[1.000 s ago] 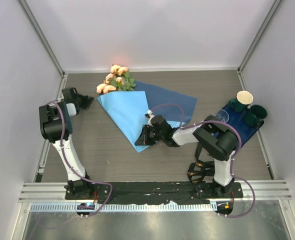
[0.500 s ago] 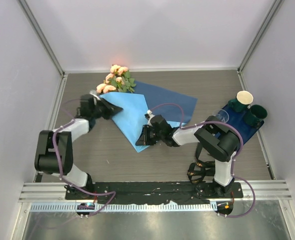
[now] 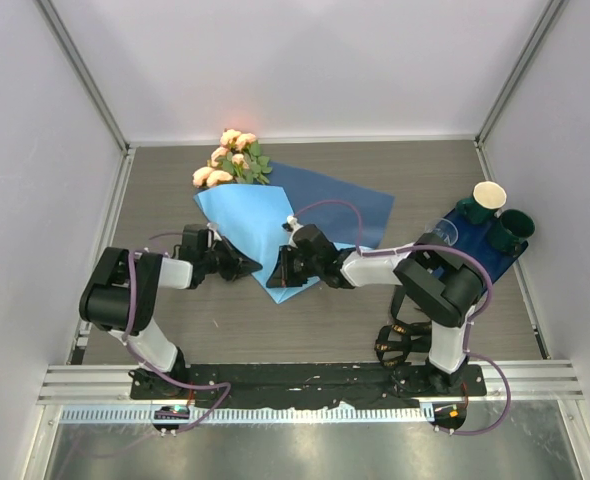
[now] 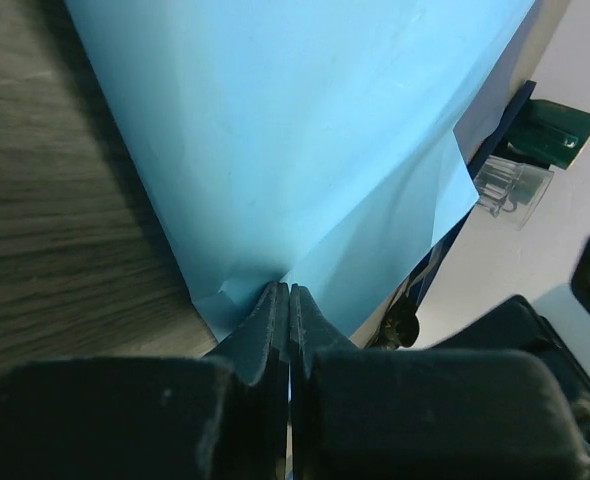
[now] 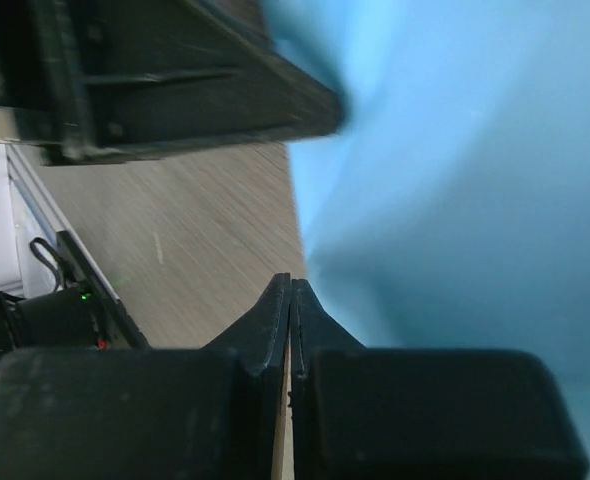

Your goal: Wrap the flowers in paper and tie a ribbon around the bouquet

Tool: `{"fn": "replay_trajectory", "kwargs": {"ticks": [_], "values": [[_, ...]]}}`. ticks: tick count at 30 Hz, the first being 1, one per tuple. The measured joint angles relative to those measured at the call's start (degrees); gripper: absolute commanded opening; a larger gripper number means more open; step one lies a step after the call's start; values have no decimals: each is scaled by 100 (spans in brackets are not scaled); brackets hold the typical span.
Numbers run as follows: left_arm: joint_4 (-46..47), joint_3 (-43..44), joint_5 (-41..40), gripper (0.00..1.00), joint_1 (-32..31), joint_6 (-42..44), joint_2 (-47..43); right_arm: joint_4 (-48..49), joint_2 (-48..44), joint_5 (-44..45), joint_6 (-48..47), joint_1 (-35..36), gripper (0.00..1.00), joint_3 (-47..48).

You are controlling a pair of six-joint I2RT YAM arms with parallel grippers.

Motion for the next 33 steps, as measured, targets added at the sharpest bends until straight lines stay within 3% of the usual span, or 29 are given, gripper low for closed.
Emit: {"fn": "replay_trajectory", "kwargs": {"ticks": [10, 16, 25, 33], "values": [[592, -140, 105, 0, 2, -52, 166, 0, 382, 15, -81, 72, 0, 494], [590, -140, 116, 0, 2, -46, 179, 509, 317, -31, 28, 72, 0, -98], [542, -92, 208, 0, 35, -35, 243, 1163, -562, -57, 328, 190, 0, -1539], [428, -57, 144, 0, 44, 9, 267, -39, -1410, 170, 118, 214, 0, -1580]]}}
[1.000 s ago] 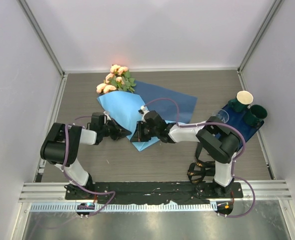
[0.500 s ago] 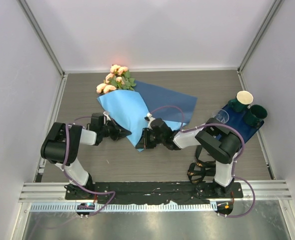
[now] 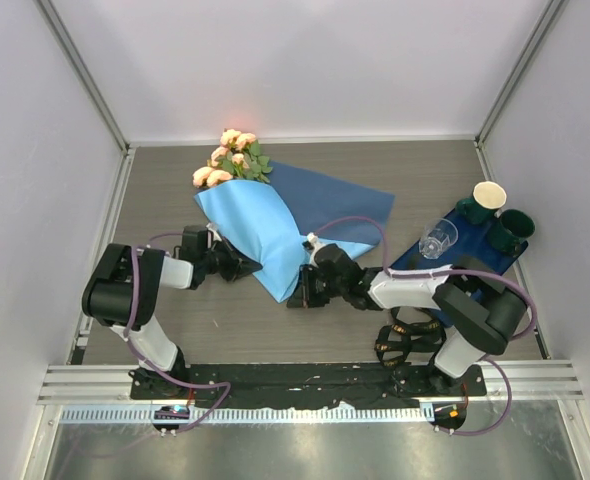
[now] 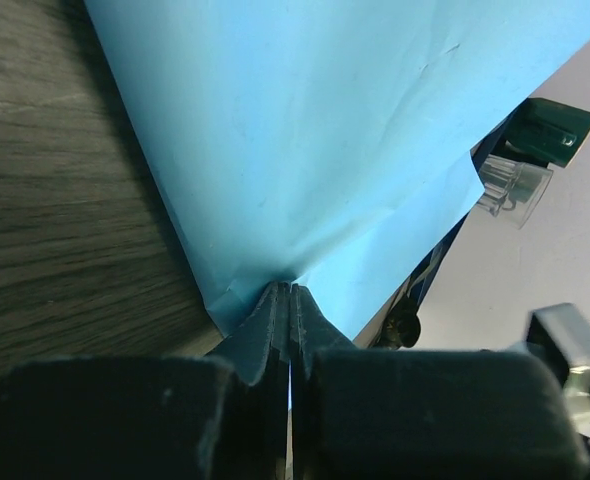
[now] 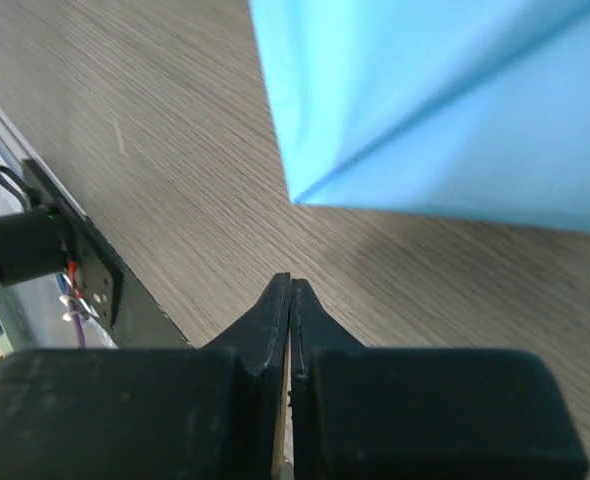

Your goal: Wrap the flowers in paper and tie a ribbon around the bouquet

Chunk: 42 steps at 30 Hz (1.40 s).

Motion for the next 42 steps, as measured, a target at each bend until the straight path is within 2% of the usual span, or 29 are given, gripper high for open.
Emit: {"fn": "replay_trajectory", "kwargs": {"ticks": [6, 9, 10, 13, 15, 17, 19, 22, 25, 30, 42], "values": [[-195, 81, -26, 0, -7, 52, -33, -264, 286, 57, -262, -186, 0, 1104], [-365, 125, -72, 12, -7, 181, -111, -140, 761, 46, -358, -240, 0, 1532], [-472, 142, -103, 19, -11, 238, -160, -109, 907, 44, -374, -258, 0, 1578], [-918, 232, -186, 29, -33, 476, -404, -109, 1233, 52, -380, -286, 0, 1534], [-1360, 413, -256, 31, -96, 649, -643, -87, 1349, 59, -332, -299, 0, 1388], [-1637, 603, -326, 28, -221, 798, -859, -31, 1331, 57, -354, -321, 0, 1342], [-1790, 761, -411, 15, -428, 907, -1084, 13, 1316, 59, -341, -330, 0, 1309], [-1818, 813, -597, 6, -883, 909, -1237, 26, 1217, 66, -291, -369, 0, 1196], [-1722, 664, -739, 2, -1272, 811, -1113, 15, 1139, 63, -219, -431, 0, 1156], [-1694, 122, -927, 1, -1370, 592, -1012, 15, 1047, 83, -192, -623, 0, 1045], [-1305, 181, -837, 0, -1523, 308, -651, 205, 896, 59, -173, -1019, 0, 675]]}}
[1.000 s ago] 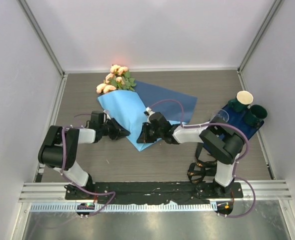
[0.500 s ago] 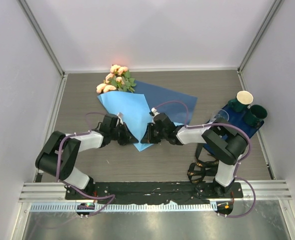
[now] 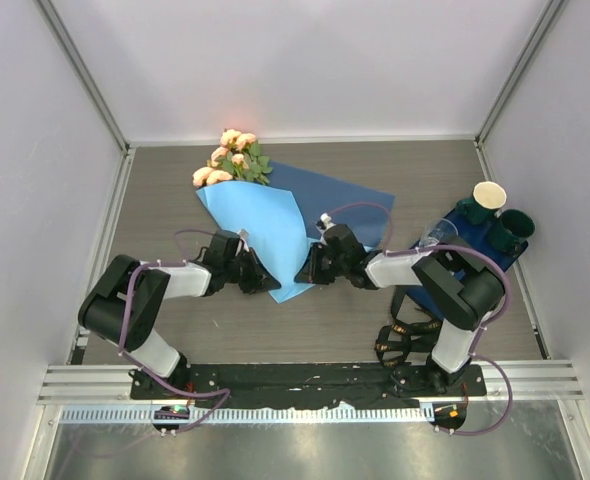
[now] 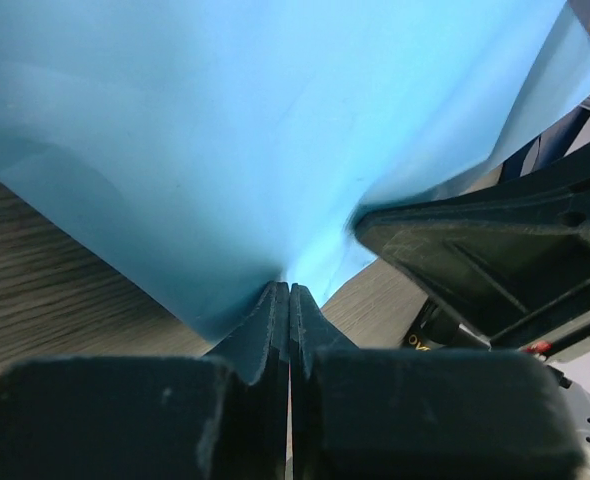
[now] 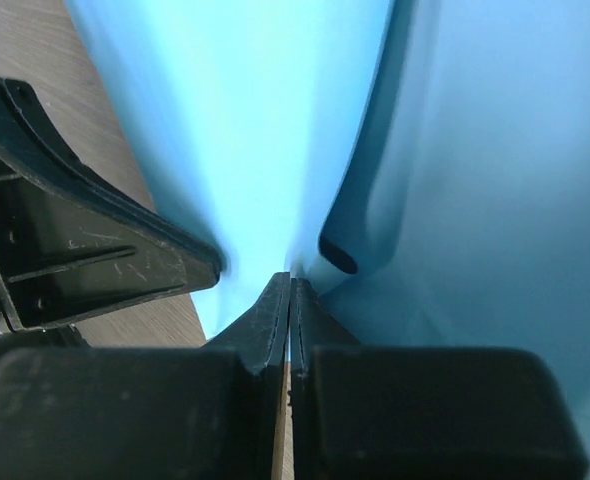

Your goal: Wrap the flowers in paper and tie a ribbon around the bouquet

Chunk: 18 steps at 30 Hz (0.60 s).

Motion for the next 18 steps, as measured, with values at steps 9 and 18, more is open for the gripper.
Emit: {"fn": "replay_trajectory", "kwargs": {"ticks": [9, 18], "values": [[44, 0, -50, 0, -31, -17, 13, 291, 105, -494, -142, -874, 1, -72], [-855, 570, -127, 27, -201, 527, -4, -1530, -988, 247, -966, -1552, 59, 205]]}}
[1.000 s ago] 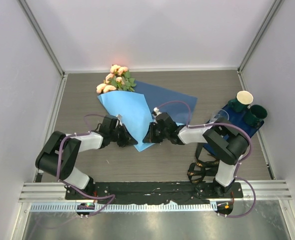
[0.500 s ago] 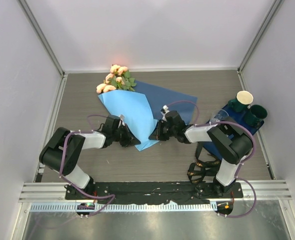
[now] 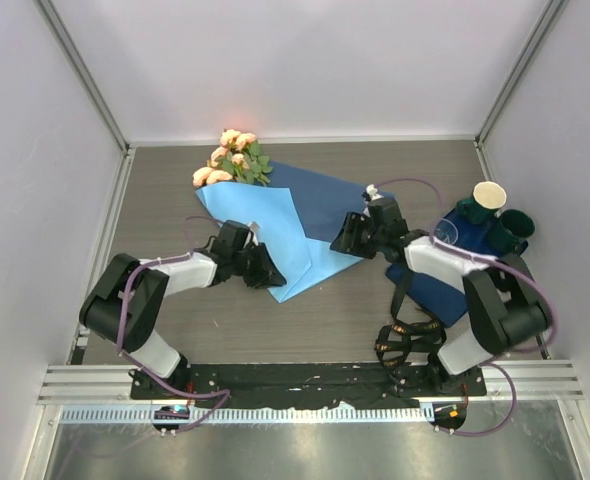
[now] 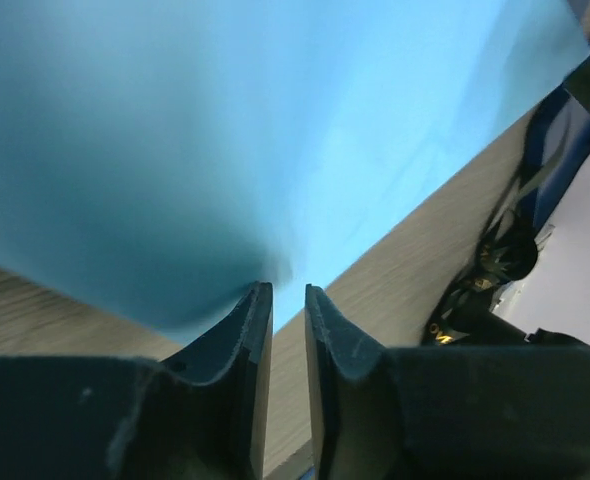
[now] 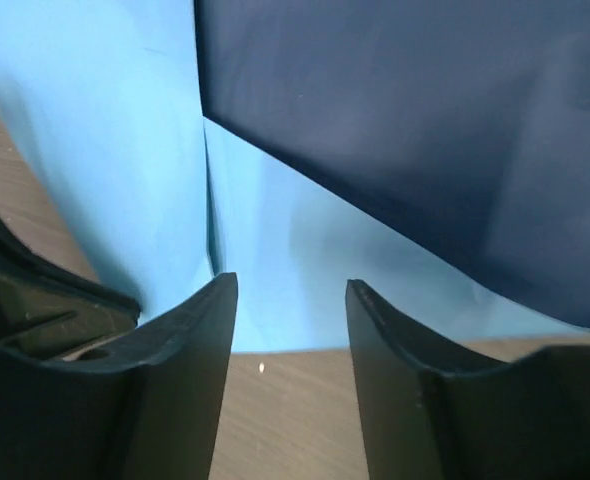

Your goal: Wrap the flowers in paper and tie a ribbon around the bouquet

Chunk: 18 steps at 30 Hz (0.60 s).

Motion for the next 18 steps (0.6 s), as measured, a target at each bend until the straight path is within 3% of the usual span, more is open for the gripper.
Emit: {"fn": "replay_trajectory", "kwargs": {"ticks": [3, 7, 13, 18], "values": [[-304, 400, 0, 29, -107, 114, -17, -282, -802, 74, -129, -195, 67, -175], [-433, 1051, 37, 22, -157, 243, 48, -264, -1471, 4, -94, -686, 71, -756], [-269, 1606, 160, 17, -157, 262, 750, -48, -1471, -271, 118, -1196, 71, -1506], [-79, 1604, 293, 15, -205, 181, 1414, 835, -1211, -553, 382, -1384, 66, -1814]]}}
